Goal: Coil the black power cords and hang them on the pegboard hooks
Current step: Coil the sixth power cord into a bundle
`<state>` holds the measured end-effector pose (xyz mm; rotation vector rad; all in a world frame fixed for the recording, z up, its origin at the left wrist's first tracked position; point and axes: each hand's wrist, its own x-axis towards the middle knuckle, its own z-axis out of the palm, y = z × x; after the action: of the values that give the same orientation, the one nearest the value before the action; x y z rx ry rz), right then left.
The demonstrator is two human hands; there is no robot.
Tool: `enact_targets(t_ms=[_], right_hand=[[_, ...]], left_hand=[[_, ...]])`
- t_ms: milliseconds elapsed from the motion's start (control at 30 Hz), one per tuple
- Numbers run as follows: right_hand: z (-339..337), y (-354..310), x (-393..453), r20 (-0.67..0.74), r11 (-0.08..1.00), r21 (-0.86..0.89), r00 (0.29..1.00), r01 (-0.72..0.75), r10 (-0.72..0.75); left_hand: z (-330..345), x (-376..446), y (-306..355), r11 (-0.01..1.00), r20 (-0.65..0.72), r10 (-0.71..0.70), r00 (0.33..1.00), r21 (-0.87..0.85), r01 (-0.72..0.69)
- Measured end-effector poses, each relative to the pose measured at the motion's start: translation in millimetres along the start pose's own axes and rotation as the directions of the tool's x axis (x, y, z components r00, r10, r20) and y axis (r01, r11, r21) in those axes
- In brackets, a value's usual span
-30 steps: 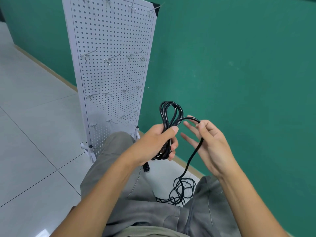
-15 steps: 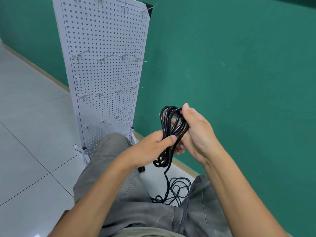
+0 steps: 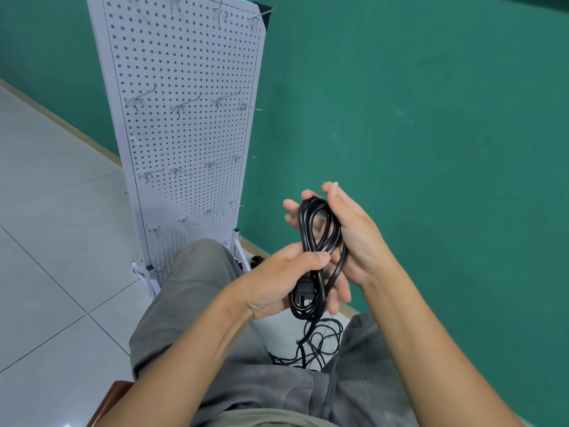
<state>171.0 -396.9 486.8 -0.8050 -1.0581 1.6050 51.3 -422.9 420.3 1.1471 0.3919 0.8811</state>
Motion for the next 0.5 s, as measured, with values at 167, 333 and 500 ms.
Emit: enact_targets(t_ms=[167,333,500], right_hand=[[-3,-5,8,-0.121,0.981,-0.193,0.992,0.024,-0.048],[2,-7,11,-0.083,0.939,-0.334,0.990,0.081,-0.115],[4,-9,13,-0.038,0.973,-0.211,0.994,0.092,-0.102]], left_hand=[[3,3,-4,0.991,-0.096,-0.014,0.995,-0.132,0.001],[-1,4,-11,0.974,-0.019,-0.048,0.999,-0.223,0.042],[4,0,-9,0.969,-0.011,-0.017,1.000,-0.248,0.014]])
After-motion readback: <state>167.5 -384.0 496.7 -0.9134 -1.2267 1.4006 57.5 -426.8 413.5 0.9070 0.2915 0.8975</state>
